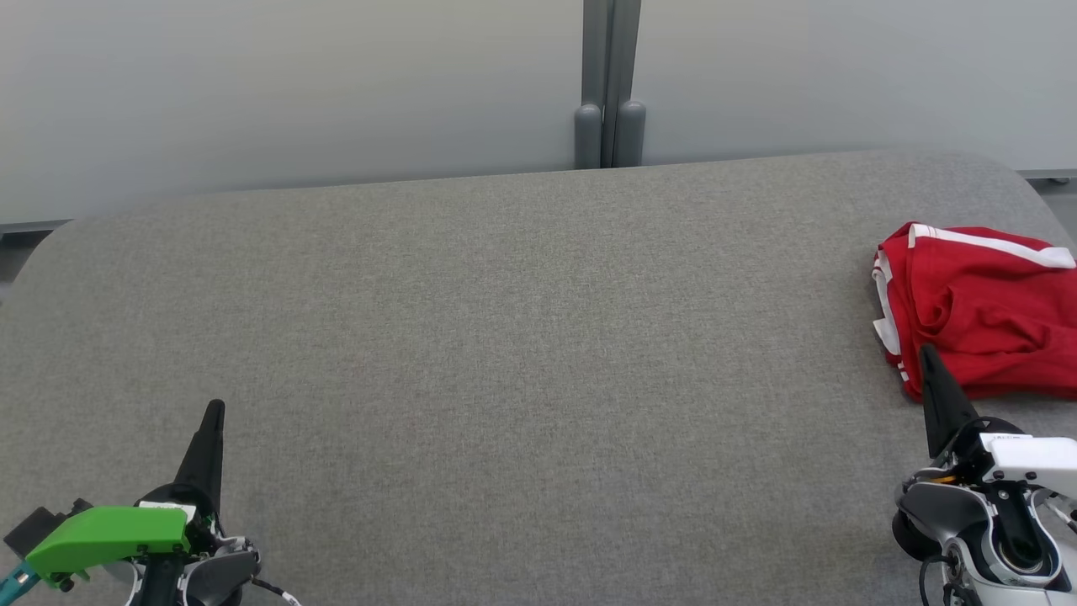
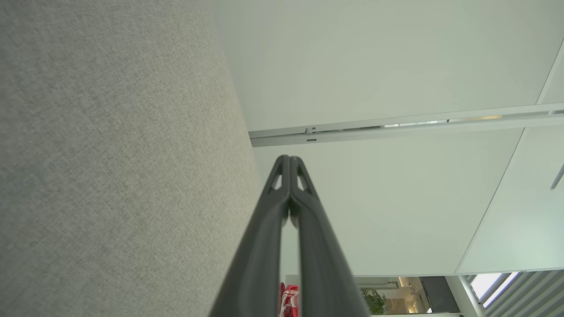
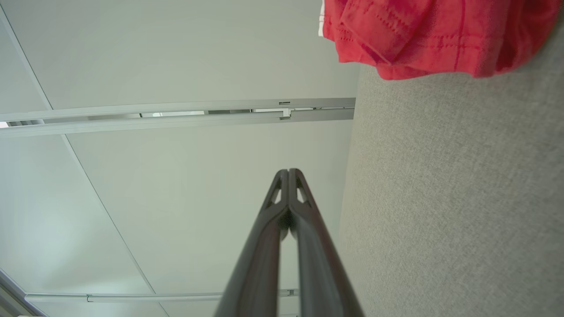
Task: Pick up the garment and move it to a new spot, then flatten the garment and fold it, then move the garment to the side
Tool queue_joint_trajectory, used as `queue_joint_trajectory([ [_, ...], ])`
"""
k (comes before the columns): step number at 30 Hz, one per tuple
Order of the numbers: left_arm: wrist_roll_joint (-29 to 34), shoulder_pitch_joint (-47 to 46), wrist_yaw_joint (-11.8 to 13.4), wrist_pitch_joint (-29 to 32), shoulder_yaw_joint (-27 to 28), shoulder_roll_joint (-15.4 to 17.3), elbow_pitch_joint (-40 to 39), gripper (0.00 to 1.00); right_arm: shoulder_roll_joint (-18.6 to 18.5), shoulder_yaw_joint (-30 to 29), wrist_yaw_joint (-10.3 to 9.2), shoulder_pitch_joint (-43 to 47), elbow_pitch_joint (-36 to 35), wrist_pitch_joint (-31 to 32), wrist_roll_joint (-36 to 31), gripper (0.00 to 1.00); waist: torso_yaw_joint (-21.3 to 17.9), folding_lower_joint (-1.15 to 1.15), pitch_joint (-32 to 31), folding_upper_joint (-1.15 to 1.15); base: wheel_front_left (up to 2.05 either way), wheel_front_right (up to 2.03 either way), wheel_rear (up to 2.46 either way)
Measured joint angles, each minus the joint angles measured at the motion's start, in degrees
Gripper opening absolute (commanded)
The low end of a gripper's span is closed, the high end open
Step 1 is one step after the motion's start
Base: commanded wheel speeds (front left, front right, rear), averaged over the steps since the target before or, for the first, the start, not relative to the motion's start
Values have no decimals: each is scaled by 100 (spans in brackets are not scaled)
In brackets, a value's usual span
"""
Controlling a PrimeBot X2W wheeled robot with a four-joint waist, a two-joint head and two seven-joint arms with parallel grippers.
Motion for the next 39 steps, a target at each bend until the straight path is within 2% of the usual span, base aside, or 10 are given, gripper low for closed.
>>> queue_joint_trajectory([
  [39, -124, -4, -41, -1, 16, -12, -3, 0, 9, -21, 13, -2, -9, 0, 60, 0, 0, 0, 1, 0, 0, 0, 0],
])
